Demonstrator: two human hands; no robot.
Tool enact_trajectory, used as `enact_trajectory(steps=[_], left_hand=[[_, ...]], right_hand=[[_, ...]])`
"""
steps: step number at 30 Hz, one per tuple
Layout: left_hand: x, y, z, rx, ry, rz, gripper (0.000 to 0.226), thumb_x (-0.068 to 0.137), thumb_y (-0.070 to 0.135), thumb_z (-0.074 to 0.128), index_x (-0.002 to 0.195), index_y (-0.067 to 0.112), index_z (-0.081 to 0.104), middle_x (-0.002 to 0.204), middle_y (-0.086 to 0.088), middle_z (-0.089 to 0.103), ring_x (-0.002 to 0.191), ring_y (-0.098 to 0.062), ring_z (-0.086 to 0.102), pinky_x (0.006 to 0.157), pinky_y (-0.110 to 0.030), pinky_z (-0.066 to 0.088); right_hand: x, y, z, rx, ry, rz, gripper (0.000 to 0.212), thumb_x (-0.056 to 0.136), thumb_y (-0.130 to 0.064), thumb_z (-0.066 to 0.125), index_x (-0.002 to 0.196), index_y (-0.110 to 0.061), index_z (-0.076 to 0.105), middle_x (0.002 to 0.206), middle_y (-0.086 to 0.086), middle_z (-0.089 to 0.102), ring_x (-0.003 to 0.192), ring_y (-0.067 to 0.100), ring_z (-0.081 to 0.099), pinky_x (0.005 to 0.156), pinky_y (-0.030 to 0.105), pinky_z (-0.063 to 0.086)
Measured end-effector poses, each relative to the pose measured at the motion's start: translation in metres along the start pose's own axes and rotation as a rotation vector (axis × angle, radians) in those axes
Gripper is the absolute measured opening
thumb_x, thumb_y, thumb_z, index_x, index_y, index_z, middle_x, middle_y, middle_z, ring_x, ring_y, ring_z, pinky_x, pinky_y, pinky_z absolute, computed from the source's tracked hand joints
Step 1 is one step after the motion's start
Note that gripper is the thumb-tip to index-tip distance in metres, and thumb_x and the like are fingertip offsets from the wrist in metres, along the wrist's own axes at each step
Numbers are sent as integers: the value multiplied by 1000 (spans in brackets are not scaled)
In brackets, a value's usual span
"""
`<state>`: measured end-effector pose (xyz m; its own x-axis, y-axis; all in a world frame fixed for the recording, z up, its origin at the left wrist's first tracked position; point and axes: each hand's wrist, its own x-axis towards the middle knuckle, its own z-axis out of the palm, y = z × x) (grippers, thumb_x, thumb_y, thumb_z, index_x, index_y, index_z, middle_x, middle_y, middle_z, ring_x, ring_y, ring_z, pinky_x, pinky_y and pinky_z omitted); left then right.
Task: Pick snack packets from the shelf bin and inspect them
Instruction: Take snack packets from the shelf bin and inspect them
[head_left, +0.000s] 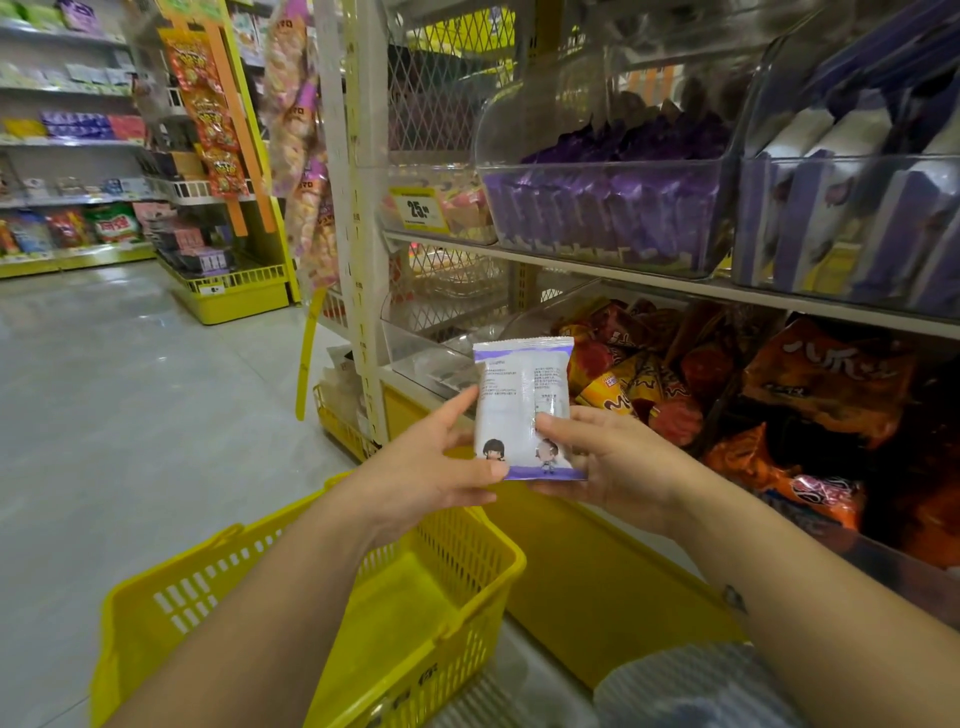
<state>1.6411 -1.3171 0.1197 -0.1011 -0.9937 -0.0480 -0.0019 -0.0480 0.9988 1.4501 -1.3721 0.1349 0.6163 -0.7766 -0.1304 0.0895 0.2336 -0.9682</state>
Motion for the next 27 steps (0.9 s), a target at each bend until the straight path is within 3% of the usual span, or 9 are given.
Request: enact_trajectory(steps=[2, 5, 10, 13, 17, 19, 22, 25, 27], left_hand=[[2, 0, 3, 103, 55, 70, 95, 80, 2, 75, 151, 39, 24, 131, 2, 58, 103, -18, 70, 75, -33, 59], [5, -4, 7, 239, 100, 201, 97, 79, 5, 77, 150, 43, 23, 134, 6, 56, 108, -13, 67, 88, -39, 57], [7, -14, 23, 367, 231, 412, 94, 72, 17, 83, 118, 78, 28, 122, 38, 56, 112, 7, 59, 86, -18, 52], [9, -19, 27, 534, 381, 422, 96, 68, 35, 86, 139, 60, 25, 131, 27, 45, 123, 1, 49, 97, -28, 49], [8, -17, 20, 566, 340, 333, 101, 67, 47, 83, 149, 43, 23, 126, 24, 30, 118, 9, 42, 92, -7, 37], [7, -13, 19, 498, 287, 295, 88, 75, 47, 77, 148, 39, 29, 132, 18, 34, 115, 10, 44, 95, -13, 43], [4, -9, 23, 454, 267, 298, 67, 82, 49, 69, 141, 41, 40, 128, 15, 48, 114, -2, 54, 98, -33, 51], [1, -7, 26, 374, 202, 280, 60, 79, 53, 62, 136, 43, 46, 127, 9, 60, 112, -11, 62, 97, -38, 52], [1, -7, 28, 247, 149, 255, 43, 86, 43, 58, 128, 43, 52, 120, 7, 68, 106, -16, 67, 96, -40, 53]], right_hand=[[0, 0, 1, 14, 21, -20, 23, 93, -15, 59, 114, -7, 63, 97, 7, 75, 81, 17, 72, 68, 27, 59], [0, 0, 4, 46, 47, -46, 28, 95, -14, 57, 120, -3, 60, 107, 12, 73, 90, 21, 72, 71, 28, 60], [1, 4, 10, 43, 96, -106, 26, 94, -15, 58, 118, -4, 60, 108, 12, 73, 91, 21, 72, 66, 26, 57], [1, 4, 11, 21, 112, -132, 25, 93, -16, 60, 115, -5, 57, 107, 12, 73, 89, 22, 73, 66, 27, 57], [1, 0, 8, 2, 101, -151, 34, 97, -29, 52, 117, -2, 54, 108, 14, 73, 93, 29, 72, 71, 34, 61], [1, 2, 8, -68, 124, -184, 33, 96, -29, 53, 116, -3, 54, 107, 12, 73, 93, 28, 72, 75, 37, 60], [1, 4, 10, -147, 151, -244, 36, 89, -30, 58, 115, -5, 55, 108, 9, 73, 94, 24, 72, 75, 39, 61], [0, 4, 11, -155, 138, -273, 48, 77, -40, 62, 114, -10, 55, 108, 6, 72, 94, 21, 72, 75, 37, 61], [-1, 4, 12, -161, 104, -273, 51, 76, -43, 62, 117, -14, 55, 112, 5, 71, 98, 21, 71, 79, 39, 60]])
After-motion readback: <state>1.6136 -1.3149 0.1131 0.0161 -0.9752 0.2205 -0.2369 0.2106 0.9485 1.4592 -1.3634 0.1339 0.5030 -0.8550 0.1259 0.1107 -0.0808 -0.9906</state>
